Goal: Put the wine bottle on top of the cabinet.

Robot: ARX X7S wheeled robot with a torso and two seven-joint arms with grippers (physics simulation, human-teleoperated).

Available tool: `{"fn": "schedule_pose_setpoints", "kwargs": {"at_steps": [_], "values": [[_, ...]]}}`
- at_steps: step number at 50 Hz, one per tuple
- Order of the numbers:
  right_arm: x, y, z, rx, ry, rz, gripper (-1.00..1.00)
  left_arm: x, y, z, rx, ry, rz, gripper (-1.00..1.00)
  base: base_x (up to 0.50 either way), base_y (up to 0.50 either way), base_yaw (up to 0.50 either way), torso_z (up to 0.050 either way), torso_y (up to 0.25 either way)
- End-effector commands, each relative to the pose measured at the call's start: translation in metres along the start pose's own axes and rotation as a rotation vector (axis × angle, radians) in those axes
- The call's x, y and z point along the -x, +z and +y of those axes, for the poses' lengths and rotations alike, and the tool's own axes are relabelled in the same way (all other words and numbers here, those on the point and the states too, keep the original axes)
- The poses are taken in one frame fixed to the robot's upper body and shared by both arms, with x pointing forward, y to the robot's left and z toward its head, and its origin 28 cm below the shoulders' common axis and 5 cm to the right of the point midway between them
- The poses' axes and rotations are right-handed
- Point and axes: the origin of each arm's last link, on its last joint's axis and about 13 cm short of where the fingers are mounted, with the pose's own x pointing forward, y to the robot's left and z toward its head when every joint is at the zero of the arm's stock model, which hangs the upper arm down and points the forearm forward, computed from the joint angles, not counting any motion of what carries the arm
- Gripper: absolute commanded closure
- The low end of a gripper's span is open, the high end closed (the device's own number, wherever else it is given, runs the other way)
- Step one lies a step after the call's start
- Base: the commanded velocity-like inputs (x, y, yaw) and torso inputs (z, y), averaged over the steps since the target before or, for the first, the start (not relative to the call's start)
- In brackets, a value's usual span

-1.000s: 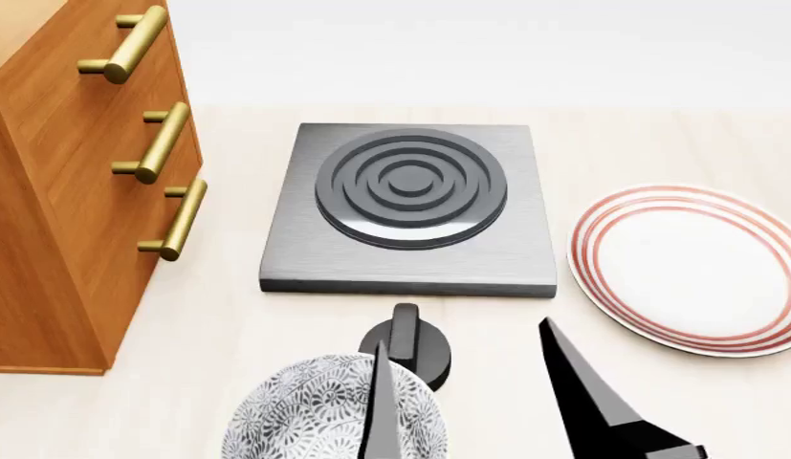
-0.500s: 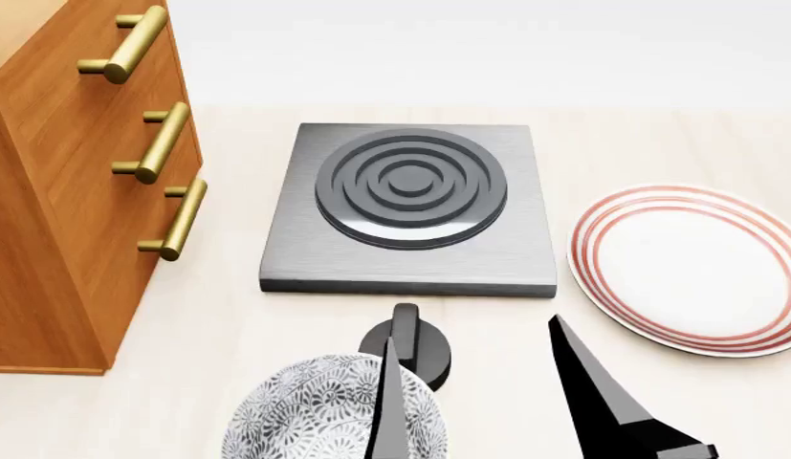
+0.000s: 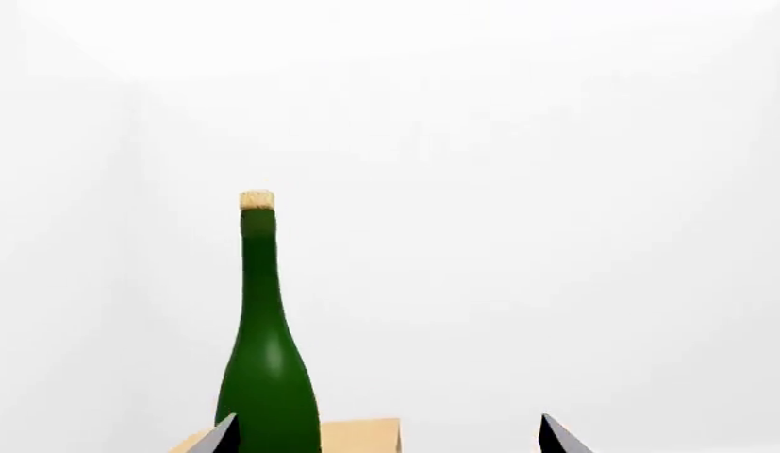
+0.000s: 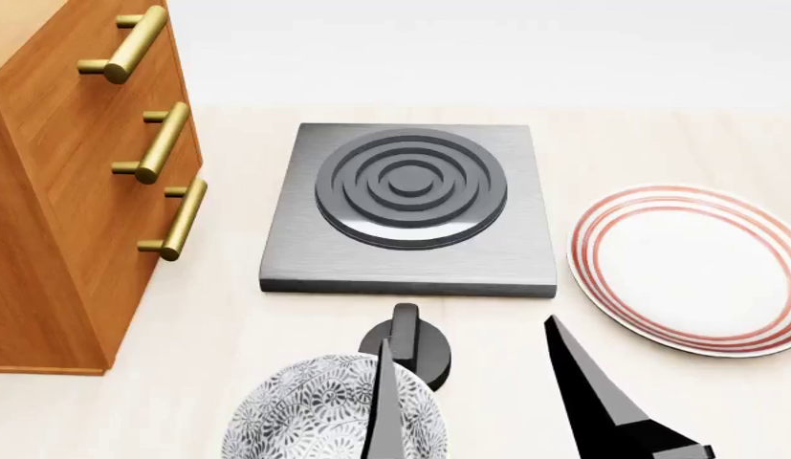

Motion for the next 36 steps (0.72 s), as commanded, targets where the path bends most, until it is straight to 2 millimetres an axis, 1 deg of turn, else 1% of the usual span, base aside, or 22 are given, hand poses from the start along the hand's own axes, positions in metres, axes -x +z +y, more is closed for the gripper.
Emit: {"fn": "schedule_pose_setpoints", "kwargs": {"at_steps": [1, 3, 6, 7, 10, 11, 12, 13, 17, 23, 26, 30, 36], "values": [[0.0, 0.001, 0.001, 0.001, 0.002, -0.003, -1.0, 0.053, -0.003, -0.025, 0.033, -0.073, -0.05, -1.0, 0.0, 0.0, 0.0, 0.0, 0.0], [0.0, 0.001, 0.001, 0.001, 0.001, -0.004, -1.0, 0.065, -0.005, -0.032, 0.021, -0.088, -0.054, -1.0, 0.0, 0.0, 0.0, 0.0, 0.0], [0.0, 0.001, 0.001, 0.0, 0.003, -0.004, -1.0, 0.073, -0.013, -0.036, -0.054, -0.1, -0.04, -1.0, 0.0, 0.0, 0.0, 0.0, 0.0], [0.0, 0.001, 0.002, 0.0, 0.005, -0.003, -1.0, 0.079, -0.016, -0.04, -0.047, -0.132, -0.032, -1.0, 0.0, 0.0, 0.0, 0.0, 0.0], [0.0, 0.001, 0.001, 0.001, 0.005, -0.004, -1.0, 0.087, -0.018, -0.045, -0.049, -0.134, -0.035, -1.0, 0.0, 0.0, 0.0, 0.0, 0.0], [0.0, 0.001, 0.002, 0.002, 0.006, -0.004, -1.0, 0.094, -0.022, -0.048, -0.051, -0.141, -0.032, -1.0, 0.0, 0.0, 0.0, 0.0, 0.0], [0.0, 0.001, 0.002, 0.002, 0.006, -0.004, -1.0, 0.094, -0.022, -0.048, -0.051, -0.141, -0.032, -1.0, 0.0, 0.0, 0.0, 0.0, 0.0], [0.0, 0.002, 0.003, 0.002, 0.011, -0.006, -1.0, 0.106, -0.03, -0.051, -0.013, -0.13, -0.004, -1.0, 0.0, 0.0, 0.0, 0.0, 0.0], [0.0, 0.0, 0.003, 0.004, 0.013, -0.003, -1.0, 0.12, -0.038, -0.055, 0.016, -0.129, 0.019, -1.0, 0.0, 0.0, 0.0, 0.0, 0.0], [0.0, 0.001, 0.003, 0.006, 0.013, -0.005, -1.0, 0.132, -0.05, -0.068, 0.046, -0.167, 0.054, -1.0, 0.0, 0.0, 0.0, 0.0, 0.0], [0.0, 0.001, 0.003, 0.006, 0.011, -0.005, -1.0, 0.135, -0.051, -0.072, 0.042, -0.191, 0.064, -1.0, 0.0, 0.0, 0.0, 0.0, 0.0], [0.0, 0.001, 0.003, 0.006, 0.013, -0.007, -1.0, 0.139, -0.051, -0.074, 0.048, -0.205, 0.068, -1.0, 0.0, 0.0, 0.0, 0.0, 0.0], [-0.001, 0.0, 0.004, 0.009, 0.015, -0.002, -1.0, 0.138, -0.052, -0.072, 0.047, -0.197, 0.072, -1.0, 0.0, 0.0, 0.0, 0.0, 0.0]]}}
